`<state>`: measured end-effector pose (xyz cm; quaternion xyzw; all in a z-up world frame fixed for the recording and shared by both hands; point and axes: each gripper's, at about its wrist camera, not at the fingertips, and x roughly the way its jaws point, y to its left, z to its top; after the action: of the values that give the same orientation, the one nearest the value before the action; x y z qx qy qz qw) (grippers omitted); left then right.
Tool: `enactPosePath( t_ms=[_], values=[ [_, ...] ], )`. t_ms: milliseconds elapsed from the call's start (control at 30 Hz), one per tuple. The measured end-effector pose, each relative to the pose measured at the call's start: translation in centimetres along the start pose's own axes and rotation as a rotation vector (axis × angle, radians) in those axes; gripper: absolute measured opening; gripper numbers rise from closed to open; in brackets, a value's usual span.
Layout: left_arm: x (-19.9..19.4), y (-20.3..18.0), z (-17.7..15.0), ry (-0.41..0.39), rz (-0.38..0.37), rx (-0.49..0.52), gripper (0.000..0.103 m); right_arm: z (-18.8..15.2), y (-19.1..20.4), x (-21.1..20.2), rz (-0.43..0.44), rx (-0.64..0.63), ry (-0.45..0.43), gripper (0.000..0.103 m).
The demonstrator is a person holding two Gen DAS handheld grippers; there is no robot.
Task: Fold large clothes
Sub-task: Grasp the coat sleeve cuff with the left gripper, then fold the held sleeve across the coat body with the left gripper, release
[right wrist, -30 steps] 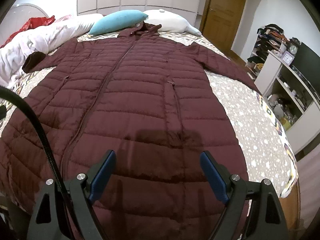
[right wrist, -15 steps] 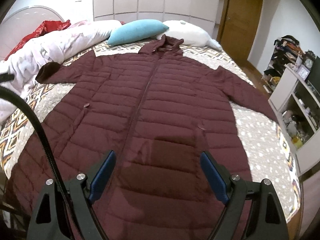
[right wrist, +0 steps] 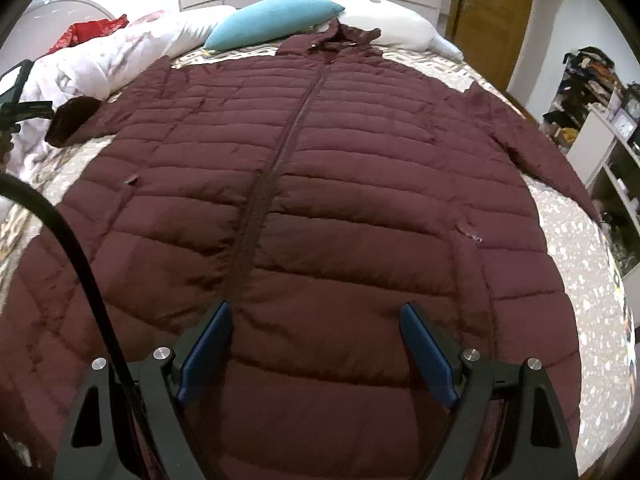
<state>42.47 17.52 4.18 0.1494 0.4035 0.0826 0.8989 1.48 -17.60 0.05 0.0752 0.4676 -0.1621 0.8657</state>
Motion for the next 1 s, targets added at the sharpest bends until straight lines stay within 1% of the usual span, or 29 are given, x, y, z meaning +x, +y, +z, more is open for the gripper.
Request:
enactPosePath(
  t_ms=[133, 200, 233, 267, 300, 333, 367, 433, 467, 533, 600, 633, 667, 733, 800, 867, 900, 933, 1000],
  values=[
    [3.9, -0.4, 1.2, 0.01, 0.065, 0.008, 0.1, -0.2, -0.3, 0.3, 0.002, 0.005, -0.014, 0.09],
    [5.7, -1.0, 1.4, 0.034, 0.094, 0.031, 0.091, -0.3, -0.5, 0.6, 0.001, 0.009, -0.017, 0.092],
    [6.6, -1.3, 1.4, 0.056, 0.105, 0.047, 0.07, -0.3, -0.5, 0.7, -0.001, 0.01, -0.018, 0.093],
    [7.5, -1.7, 1.3, 0.096, 0.127, 0.065, 0.031, -0.3, -0.5, 0.8, -0.004, 0.009, -0.021, 0.094],
    [8.0, -2.0, 1.0, 0.14, 0.128, 0.066, 0.013, -0.4, -0.5, 0.9, -0.007, 0.007, -0.027, 0.095],
    [8.0, -2.0, 0.8, 0.154, 0.108, 0.055, 0.013, -0.3, -0.5, 1.1, -0.008, 0.006, -0.029, 0.095],
    [7.3, -2.2, 0.6, 0.141, 0.09, 0.047, 0.013, -0.2, -0.6, 1.3, -0.007, 0.008, -0.032, 0.096],
    [5.5, -2.8, 0.3, 0.107, 0.098, 0.066, 0.012, -0.2, -0.7, 1.5, 0.005, 0.017, -0.035, 0.097],
    [4.1, -3.1, 0.2, 0.092, 0.081, 0.071, 0.012, -0.2, -0.8, 1.5, 0.009, 0.02, -0.037, 0.097],
    [0.9, -3.3, 0.4, 0.066, 0.021, 0.058, 0.012, -0.3, -1.0, 1.4, 0.02, 0.027, -0.047, 0.097],
    [-3.3, -3.9, 0.7, 0.023, -0.051, 0.054, 0.011, -0.2, -1.2, 1.2, 0.03, 0.034, -0.051, 0.097],
    [-6.3, -4.6, 0.9, -0.007, -0.108, 0.056, 0.011, -0.2, -1.3, 1.0, 0.038, 0.041, -0.054, 0.096],
    [-8.4, -5.2, 0.9, -0.024, -0.153, 0.056, 0.011, -0.1, -1.5, 0.7, 0.043, 0.051, -0.058, 0.094],
    [-12.9, -7.0, 0.9, -0.059, -0.258, 0.067, 0.011, 0.0, -2.6, -0.5, 0.077, 0.103, -0.073, 0.093],
    [-18.2, -10.4, 0.2, -0.094, -0.377, 0.105, 0.011, -0.1, -3.9, -1.8, 0.104, 0.16, -0.09, 0.093],
    [-22.0, -13.8, -0.8, -0.106, -0.478, 0.142, 0.011, -0.5, -5.3, -2.9, 0.11, 0.202, -0.102, 0.093],
    [-23.5, -15.4, -1.3, -0.104, -0.529, 0.156, 0.011, -0.7, -6.2, -3.6, 0.11, 0.228, -0.108, 0.093],
    [-25.7, -17.8, -2.0, -0.096, -0.603, 0.174, 0.011, -0.9, -6.8, -4.1, 0.106, 0.245, -0.112, 0.093],
    [-28.7, -21.5, -3.4, -0.087, -0.705, 0.208, 0.011, -1.6, -8.6, -5.1, 0.087, 0.288, -0.118, 0.093]
  ],
)
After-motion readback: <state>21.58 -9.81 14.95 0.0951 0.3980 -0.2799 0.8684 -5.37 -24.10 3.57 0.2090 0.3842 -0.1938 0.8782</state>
